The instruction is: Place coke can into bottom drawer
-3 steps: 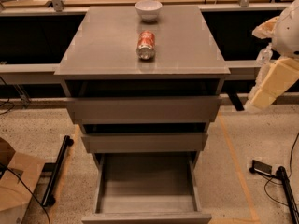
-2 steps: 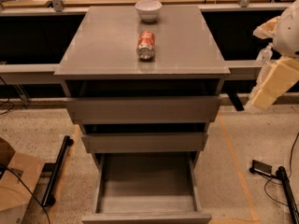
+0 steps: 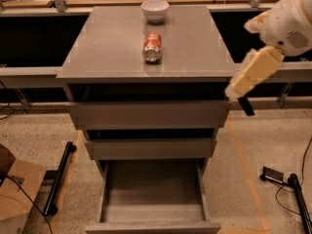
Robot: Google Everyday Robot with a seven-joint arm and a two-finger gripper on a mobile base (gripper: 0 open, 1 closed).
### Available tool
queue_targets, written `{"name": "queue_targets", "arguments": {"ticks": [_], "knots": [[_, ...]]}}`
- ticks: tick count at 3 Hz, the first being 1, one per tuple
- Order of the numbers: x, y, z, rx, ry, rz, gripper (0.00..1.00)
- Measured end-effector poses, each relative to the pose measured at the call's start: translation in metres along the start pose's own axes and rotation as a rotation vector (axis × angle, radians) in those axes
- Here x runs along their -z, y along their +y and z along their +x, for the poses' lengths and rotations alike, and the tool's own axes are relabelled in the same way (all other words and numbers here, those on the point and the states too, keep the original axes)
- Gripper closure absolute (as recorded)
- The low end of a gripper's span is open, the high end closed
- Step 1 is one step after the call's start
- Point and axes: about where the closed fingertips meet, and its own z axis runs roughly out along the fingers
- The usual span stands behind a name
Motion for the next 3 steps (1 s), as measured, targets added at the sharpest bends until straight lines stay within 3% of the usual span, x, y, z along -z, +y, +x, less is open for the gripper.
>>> {"name": "queue_targets", "arguments": {"ticks": [1, 2, 3], "knots": [[-0.028, -0.019, -0.029, -0.045, -0.147, -0.02, 0.0], [-0.061, -0.038, -0.049, -0.13, -0.278, -0.038, 0.0], [-0.095, -0.061, -0.08, -0.194, -0.38, -0.037, 0.0]]}}
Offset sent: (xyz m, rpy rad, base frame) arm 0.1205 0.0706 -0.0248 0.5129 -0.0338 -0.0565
